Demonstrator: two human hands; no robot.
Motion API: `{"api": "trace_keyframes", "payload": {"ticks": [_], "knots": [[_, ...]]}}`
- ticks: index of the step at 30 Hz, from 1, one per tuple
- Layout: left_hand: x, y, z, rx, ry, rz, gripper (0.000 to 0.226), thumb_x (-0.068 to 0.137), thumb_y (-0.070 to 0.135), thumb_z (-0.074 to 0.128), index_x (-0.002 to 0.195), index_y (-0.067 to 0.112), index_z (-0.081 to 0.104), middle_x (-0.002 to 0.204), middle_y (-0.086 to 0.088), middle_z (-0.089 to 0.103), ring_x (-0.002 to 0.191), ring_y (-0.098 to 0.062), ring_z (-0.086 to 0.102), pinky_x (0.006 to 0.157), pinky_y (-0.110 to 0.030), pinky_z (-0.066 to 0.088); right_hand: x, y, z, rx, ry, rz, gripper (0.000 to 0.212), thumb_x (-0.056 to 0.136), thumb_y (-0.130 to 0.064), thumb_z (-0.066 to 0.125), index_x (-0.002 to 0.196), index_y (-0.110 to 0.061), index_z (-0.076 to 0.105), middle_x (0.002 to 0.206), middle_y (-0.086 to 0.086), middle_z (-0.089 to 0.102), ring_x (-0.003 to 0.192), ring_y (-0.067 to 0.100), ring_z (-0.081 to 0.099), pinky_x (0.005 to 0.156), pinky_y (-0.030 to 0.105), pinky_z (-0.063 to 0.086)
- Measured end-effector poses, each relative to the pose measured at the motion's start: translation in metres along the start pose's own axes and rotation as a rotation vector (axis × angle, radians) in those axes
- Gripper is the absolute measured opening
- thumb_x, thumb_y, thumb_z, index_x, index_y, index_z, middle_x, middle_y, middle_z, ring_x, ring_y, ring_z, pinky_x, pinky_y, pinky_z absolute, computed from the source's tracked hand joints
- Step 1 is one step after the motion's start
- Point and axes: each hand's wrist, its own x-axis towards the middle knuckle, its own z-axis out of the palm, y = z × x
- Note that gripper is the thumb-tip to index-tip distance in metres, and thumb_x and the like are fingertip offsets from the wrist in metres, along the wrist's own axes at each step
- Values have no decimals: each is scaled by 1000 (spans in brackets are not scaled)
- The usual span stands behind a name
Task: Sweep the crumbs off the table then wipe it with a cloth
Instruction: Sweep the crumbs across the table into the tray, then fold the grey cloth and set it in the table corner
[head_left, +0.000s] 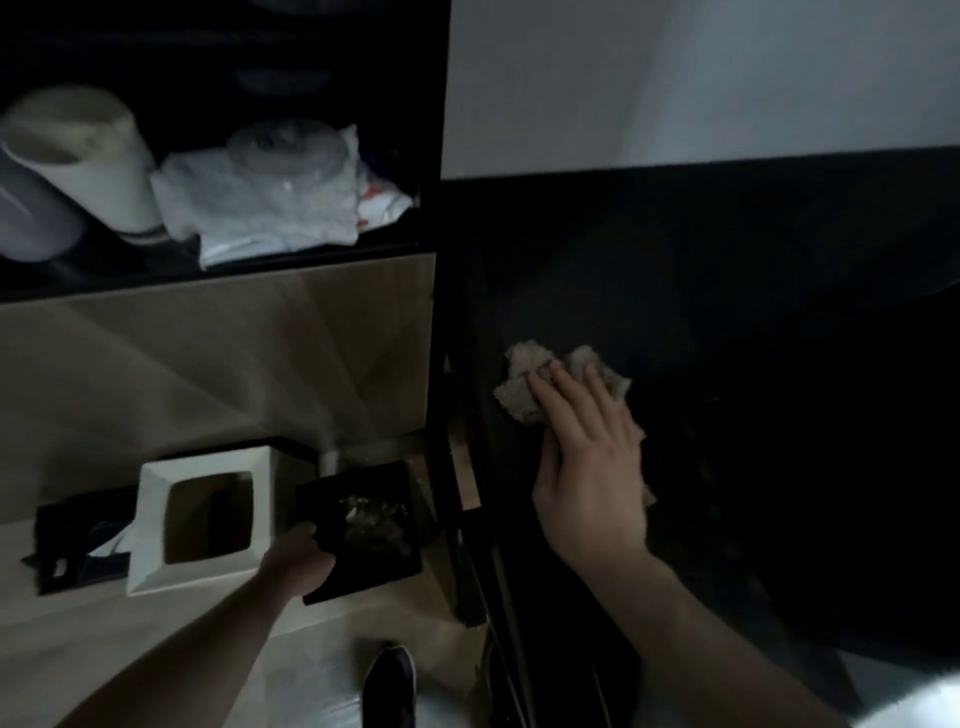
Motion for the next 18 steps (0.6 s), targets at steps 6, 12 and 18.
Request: {"api": "trace_keyframes", "payload": {"ticks": [6, 12, 18], "knots": [[-245, 170, -138, -149, 83, 249, 33, 94, 16, 62, 126, 21, 66, 122, -7, 71, 117, -31, 64, 87, -31, 46, -47, -2, -36, 50, -215, 104, 65, 101, -13, 48, 162, -32, 30, 170, -11, 22, 160, 16, 8, 129, 53, 12], [-360, 242, -166, -168, 137, 517, 27, 92, 14, 63, 112, 33, 69, 103, 14, 69, 91, -4, 62, 84, -24, 49, -100, -3, -96, 136, -295, 201, 68, 102, -33, 47, 164, -37, 17, 173, -14, 9, 160, 11, -4, 131, 49, 5], [-396, 316, -118, -212, -105, 383, 41, 79, 33, 77, 117, 24, 67, 109, 7, 69, 110, -18, 66, 96, -29, 51, -136, 12, -160, 305, -204, 363, 61, 103, -29, 55, 159, -35, 33, 166, -19, 25, 153, 1, 19, 126, 34, 28]]}}
